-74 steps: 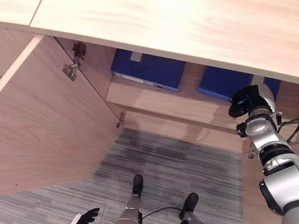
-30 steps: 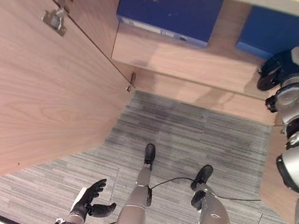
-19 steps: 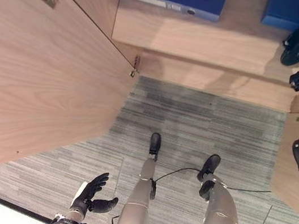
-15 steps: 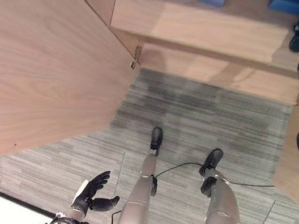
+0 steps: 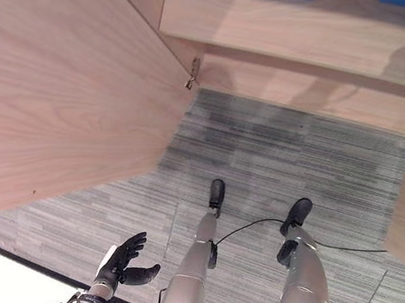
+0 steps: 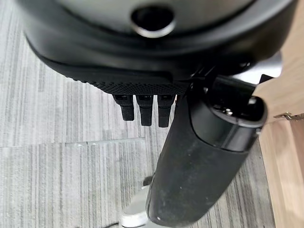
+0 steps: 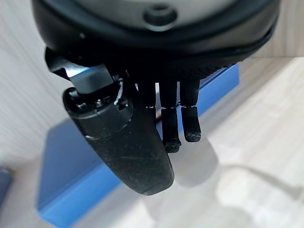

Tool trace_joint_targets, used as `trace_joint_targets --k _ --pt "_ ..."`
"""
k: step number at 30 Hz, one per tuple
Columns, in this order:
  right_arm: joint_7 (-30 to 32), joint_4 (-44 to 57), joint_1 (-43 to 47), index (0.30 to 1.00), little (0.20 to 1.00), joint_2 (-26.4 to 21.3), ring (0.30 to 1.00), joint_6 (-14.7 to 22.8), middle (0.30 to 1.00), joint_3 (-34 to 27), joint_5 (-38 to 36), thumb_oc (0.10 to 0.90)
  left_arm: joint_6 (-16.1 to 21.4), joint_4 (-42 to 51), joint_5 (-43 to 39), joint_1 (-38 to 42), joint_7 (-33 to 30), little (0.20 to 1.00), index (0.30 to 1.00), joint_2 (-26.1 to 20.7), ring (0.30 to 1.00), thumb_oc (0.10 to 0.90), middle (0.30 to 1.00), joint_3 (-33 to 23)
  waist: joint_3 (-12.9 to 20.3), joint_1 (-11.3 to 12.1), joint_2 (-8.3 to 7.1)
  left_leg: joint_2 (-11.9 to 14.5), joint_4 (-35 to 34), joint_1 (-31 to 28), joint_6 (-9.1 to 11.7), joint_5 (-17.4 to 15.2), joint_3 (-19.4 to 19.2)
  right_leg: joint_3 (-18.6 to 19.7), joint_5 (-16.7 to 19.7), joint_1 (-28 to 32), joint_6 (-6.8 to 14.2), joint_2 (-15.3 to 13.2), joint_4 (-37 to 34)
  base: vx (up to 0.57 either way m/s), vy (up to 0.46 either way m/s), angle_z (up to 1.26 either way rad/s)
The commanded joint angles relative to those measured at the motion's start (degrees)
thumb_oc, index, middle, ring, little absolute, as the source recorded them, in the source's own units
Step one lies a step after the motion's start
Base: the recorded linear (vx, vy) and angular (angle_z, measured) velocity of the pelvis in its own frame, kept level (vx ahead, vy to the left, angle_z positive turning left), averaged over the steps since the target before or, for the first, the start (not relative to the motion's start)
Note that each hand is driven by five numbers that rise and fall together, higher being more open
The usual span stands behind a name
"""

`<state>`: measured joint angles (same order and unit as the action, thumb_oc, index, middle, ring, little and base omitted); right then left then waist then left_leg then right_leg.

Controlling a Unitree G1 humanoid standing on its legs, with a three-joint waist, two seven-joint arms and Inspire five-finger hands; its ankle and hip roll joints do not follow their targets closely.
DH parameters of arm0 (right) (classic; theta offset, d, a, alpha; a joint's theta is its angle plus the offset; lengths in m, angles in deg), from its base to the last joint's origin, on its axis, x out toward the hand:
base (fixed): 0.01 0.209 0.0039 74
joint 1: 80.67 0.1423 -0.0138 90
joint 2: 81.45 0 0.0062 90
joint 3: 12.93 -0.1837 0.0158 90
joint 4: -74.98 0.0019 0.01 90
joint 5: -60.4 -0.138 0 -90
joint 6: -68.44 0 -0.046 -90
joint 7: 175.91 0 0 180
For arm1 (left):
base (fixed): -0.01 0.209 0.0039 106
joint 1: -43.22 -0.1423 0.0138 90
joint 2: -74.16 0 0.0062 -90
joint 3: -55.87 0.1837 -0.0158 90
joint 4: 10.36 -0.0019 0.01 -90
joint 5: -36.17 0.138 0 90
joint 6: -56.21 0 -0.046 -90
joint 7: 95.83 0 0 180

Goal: Put the empty folder in the office cabinet

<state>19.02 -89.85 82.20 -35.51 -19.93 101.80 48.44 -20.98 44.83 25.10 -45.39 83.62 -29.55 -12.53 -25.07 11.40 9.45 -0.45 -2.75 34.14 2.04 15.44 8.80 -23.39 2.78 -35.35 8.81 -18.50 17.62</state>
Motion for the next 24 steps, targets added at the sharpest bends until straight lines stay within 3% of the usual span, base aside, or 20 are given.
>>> trace_joint_targets --k 1,2,6,7,11,13,16,21,24 --pt "4.57 9.2 -1.76 0.3 0.3 -0.74 0.3 6.58 0.3 -0.37 -7.0 0.4 0.25 -5.11 -1.42 -3.79 -0.98 0.9 0.9 -2.06 0.9 0.8 0.9 -0.85 0.69 1.32 -3.55 4.04 -2.25 -8.99 4.22 -11.5 0.05 -0.29 -5.92 4.27 3.84 1.95 0.5 -0.12 0.068 -0.16" --pt "5.13 16.17 -5.87 0.3 0.3 1.87 0.3 8.14 0.3 -2.82 -8.45 0.4 0.01 -6.7 -1.41 -4.12 -1.35 0.9 0.9 -0.95 0.9 0.8 0.9 -1.83 0.79 0.34 -4.46 4.23 -2.25 -9.96 4.09 -10.28 -0.39 -1.09 -3.67 5.95 3.07 2.03 -0.67 -0.11 0.078 -0.19" --pt "5.6 36.88 -22.39 0.3 0.3 8.47 0.3 10.96 0.3 -11.73 -8.22 0.4 -0.65 -11.1 -0.31 -5.25 -2.13 0.9 0.9 1.24 0.9 0.8 0.9 -4.56 2.81 -2.13 -7.17 5.36 -2.25 -15.53 4.42 -10.94 -1.49 -2.05 -2.69 13.91 2.87 3.14 -4.43 -0.02 0.041 -0.16" --pt "4.0 42.9 -28.82 0.9 0.9 11.39 0.9 11.52 0.9 -13.88 -8.13 0.8 -1.05 -12.81 0.38 -5.76 -2.22 0.9 0.9 2.26 0.9 0.8 0.9 -5.72 4.14 -2.95 -8.21 5.7 -2.25 -17.89 4.66 -11.23 -2.21 -2.47 -2.38 17.37 2.81 3.84 -6.28 0.03 0.059 -0.02" --pt "0.03 55.95 -43.54 0.9 0.9 22.73 0.9 11.37 0.9 -15.63 -4.66 0.8 -2.73 -17.57 3.46 -7.62 -2.32 0.9 0.9 4.45 0.9 0.8 0.9 -9.68 9.1 -4.56 -10.47 7.2 -2.25 -24.7 4.12 -12.45 -5.56 -1.42 -2.26 24.59 2.39 6.35 -10.9 0.04 0.037 -0.44" --pt "-1.53 60.12 -49.22 0.9 0.9 25.43 0.9 10.06 0.9 -15.99 -0.24 0.8 -3.23 -19.75 5.29 -8.77 -2.53 0.9 0.9 5.02 0.9 0.8 0.9 -11.65 11.27 -5.18 -10.95 8.41 -2.25 -28.04 4.13 -13.02 -6.56 -1.31 -3.63 27.18 1.92 7.17 -10.45 0.02 -0.032 -0.31" --pt "-2.92 62.78 -53.54 0.9 0.9 29.45 0.9 9.9 0.9 -15.58 -0.35 0.8 -3.53 -21.37 5.86 -9.37 -3.2 0.9 0.9 6.08 0.9 0.8 0.9 -12.97 12.92 -5.43 -10.89 9.44 -2.25 -30.66 4.29 -13.03 -7.03 -1.48 -5.29 29.47 1.21 8.15 -9.76 -0.02 -0.055 -0.11" --pt "-4.51 62.24 -55.65 0.9 0.9 33.07 0.9 9.46 0.9 -13.31 -0.72 0.8 -3.9 -23.65 7.12 -10.18 -2.89 0.9 0.9 7.09 0.9 0.8 0.9 -13.13 14.64 -4.71 -10.84 10.59 -1.73 -33.04 4.8 -12.47 -7.2 -1.63 -7.18 32.97 0.11 10.0 -10.33 -0.03 -0.075 -0.05" --pt "-4.42 59.66 -55.17 0.9 0.9 33.2 0.9 9.38 0.9 -11.49 -0.46 0.8 -3.47 -24.52 6.63 -10.08 -3.24 0.9 0.9 7.53 0.9 0.8 0.9 -13.15 14.96 -2.75 -10.27 11.9 -1.64 -31.73 8.0 -7.92 -6.31 -4.27 -7.51 36.54 -0.63 11.58 -14.35 -0.19 -0.082 0.27"
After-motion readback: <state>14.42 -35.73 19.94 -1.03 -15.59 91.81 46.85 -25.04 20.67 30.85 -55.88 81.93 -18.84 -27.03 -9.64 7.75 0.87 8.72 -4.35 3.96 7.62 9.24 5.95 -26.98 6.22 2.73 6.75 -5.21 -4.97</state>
